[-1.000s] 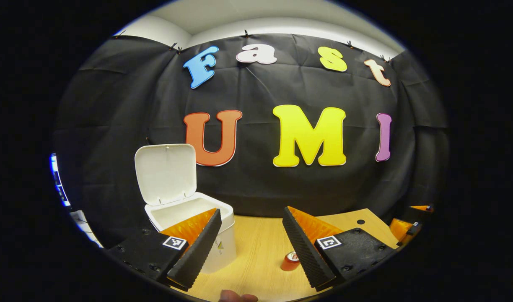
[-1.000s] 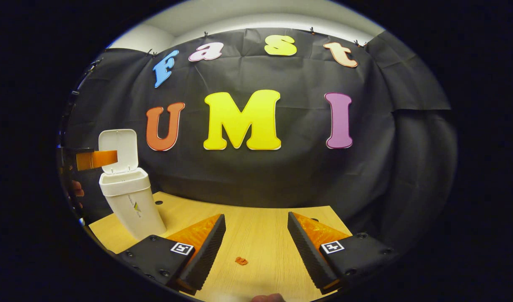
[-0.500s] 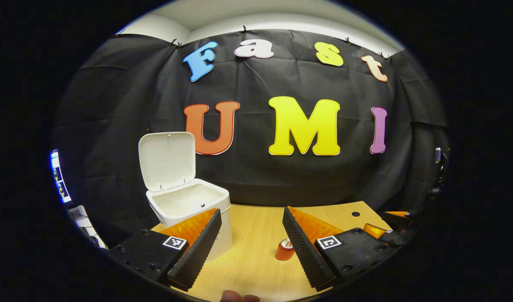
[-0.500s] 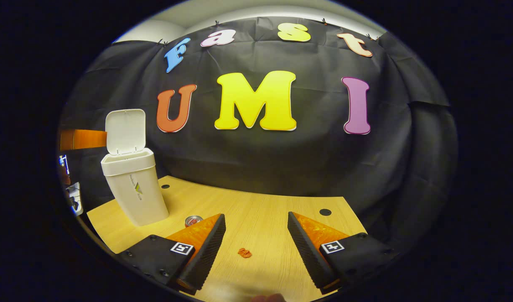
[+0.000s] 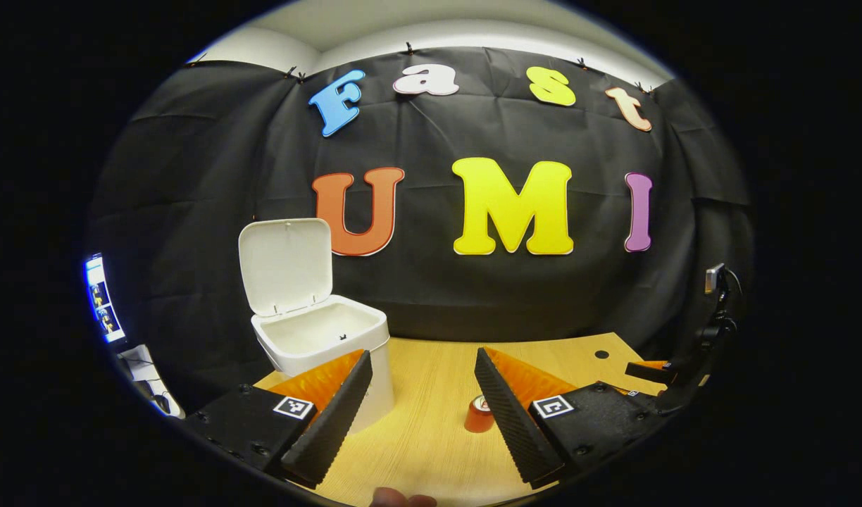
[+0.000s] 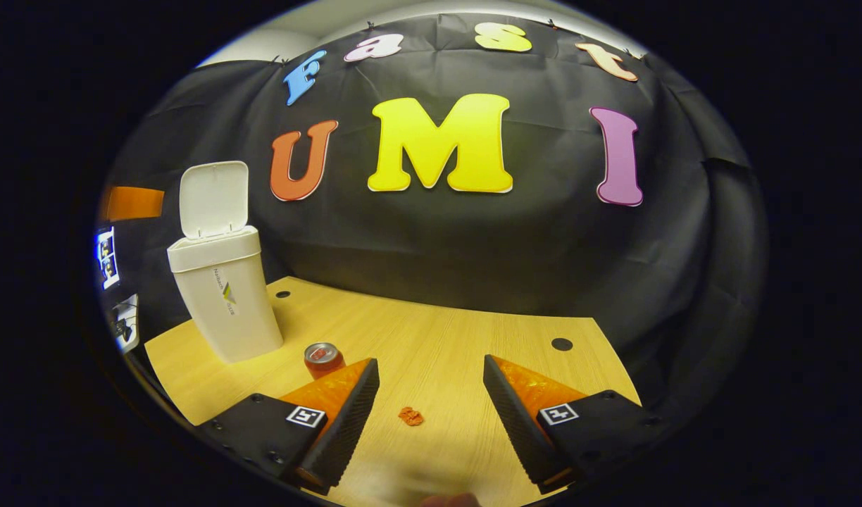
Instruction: Press the lid of the desktop garbage bin to open it, pick up the crumpled paper on the desktop and throw it into the bin, then pick up the pop can on the desktop and drop it into the bin, and finally close the garbage bin lid.
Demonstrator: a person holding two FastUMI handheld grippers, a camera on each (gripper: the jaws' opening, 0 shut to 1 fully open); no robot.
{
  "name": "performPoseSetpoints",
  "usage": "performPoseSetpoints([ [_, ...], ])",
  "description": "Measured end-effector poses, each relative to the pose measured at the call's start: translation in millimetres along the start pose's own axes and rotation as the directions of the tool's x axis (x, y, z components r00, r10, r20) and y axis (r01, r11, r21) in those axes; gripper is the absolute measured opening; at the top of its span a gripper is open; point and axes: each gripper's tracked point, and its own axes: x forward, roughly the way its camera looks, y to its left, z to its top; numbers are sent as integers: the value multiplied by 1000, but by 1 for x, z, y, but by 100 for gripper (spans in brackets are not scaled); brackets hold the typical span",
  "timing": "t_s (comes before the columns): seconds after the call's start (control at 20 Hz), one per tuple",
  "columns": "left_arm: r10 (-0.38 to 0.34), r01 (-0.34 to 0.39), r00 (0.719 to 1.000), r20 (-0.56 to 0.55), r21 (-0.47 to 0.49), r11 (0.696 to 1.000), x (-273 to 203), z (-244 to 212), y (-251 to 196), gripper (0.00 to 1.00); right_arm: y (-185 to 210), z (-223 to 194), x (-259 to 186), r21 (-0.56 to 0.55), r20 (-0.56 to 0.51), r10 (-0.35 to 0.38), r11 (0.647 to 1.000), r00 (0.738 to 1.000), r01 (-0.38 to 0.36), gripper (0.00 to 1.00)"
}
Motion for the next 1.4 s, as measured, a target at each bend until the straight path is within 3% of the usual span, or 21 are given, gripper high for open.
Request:
performPoseSetpoints([
  [0.25,-2,3,1000,20,-24,1000,7,5,-12,97,-10,47,-20,15,140,-88,996,986,87,94],
  [0.45,3,-2,1000,19,-36,999,8,5,-16,97,11,52,-19,31,140,-14,999,990,9,94],
  [0.6,-7,8,1000,19,-23,1000,6,6,-14,97,18,21,-5,22,51,53,998,997,-54,94],
  [0.95,-12,11,1000,10,40,999,-9,3,17,97,13,-81,46,19,-170,53,999,984,-50,94],
  [1.1,8,-7,1000,-13,51,999,-15,-4,26,97,18,-118,74,6,-253,76,997,964,-77,93],
  [1.4,48,-47,998,-48,30,998,-23,-13,34,97,17,-184,109,3,-432,79,996,899,-86,95],
])
